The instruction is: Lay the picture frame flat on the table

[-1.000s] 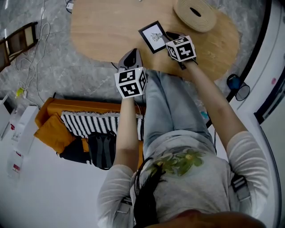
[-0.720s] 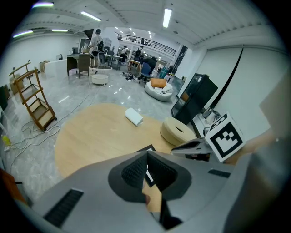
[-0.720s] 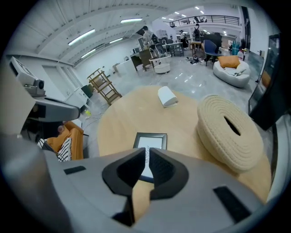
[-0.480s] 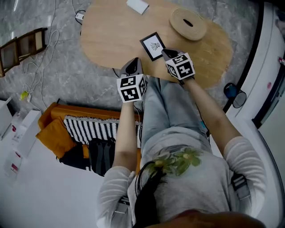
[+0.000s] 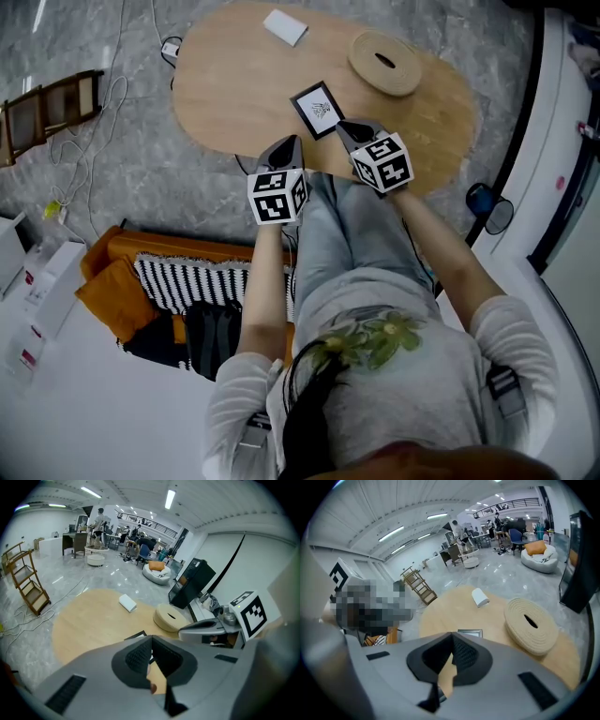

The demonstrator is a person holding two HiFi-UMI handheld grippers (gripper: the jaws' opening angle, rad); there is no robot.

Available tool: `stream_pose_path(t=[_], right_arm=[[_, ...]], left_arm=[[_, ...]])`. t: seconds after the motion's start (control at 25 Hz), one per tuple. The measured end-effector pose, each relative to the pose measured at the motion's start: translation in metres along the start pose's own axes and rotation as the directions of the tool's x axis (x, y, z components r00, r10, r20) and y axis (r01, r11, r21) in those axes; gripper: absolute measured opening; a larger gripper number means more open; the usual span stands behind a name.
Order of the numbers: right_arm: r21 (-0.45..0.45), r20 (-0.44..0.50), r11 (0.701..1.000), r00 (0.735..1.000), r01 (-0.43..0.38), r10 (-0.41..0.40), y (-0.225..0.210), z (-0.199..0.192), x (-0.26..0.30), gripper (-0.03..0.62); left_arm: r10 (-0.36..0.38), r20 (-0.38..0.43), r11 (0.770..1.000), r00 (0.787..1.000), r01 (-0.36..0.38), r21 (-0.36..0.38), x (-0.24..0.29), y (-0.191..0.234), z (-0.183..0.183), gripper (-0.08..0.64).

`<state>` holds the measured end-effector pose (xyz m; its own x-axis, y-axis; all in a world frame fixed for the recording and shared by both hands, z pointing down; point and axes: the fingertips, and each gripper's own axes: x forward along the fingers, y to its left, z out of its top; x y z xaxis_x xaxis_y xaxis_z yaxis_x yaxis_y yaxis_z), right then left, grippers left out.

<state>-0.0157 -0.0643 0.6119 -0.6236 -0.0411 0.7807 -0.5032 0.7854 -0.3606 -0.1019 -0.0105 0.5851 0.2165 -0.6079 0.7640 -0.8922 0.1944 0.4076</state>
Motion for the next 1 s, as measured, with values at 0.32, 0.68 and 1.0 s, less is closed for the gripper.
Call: stream_pose_path(t=[0.32, 0.68, 1.0], right_arm=[[-0.046, 0.023, 0.999, 1.0, 0.008, -0.007, 0.005, 0.007, -0.007, 0.008], [-0.063, 0.029, 0.998, 0.999, 0.014, -0.012, 0.004, 0.002, -0.011, 0.008], [-0.072, 0.017, 0.997, 1.0, 0.018, -0.017, 0.001, -0.004, -0.009, 0.008]], left_arm=[[0.001, 0.005, 0.999, 1.0, -0.001, 0.035, 0.001, -0.013, -0.001, 0.015], [0.012, 0.004, 0.999, 1.0, -0.012, 0.04, 0.0, -0.016, -0.009, 0.015], [0.013, 0.004, 0.999, 1.0, -0.013, 0.033, 0.0, -0.018, -0.014, 0.015]])
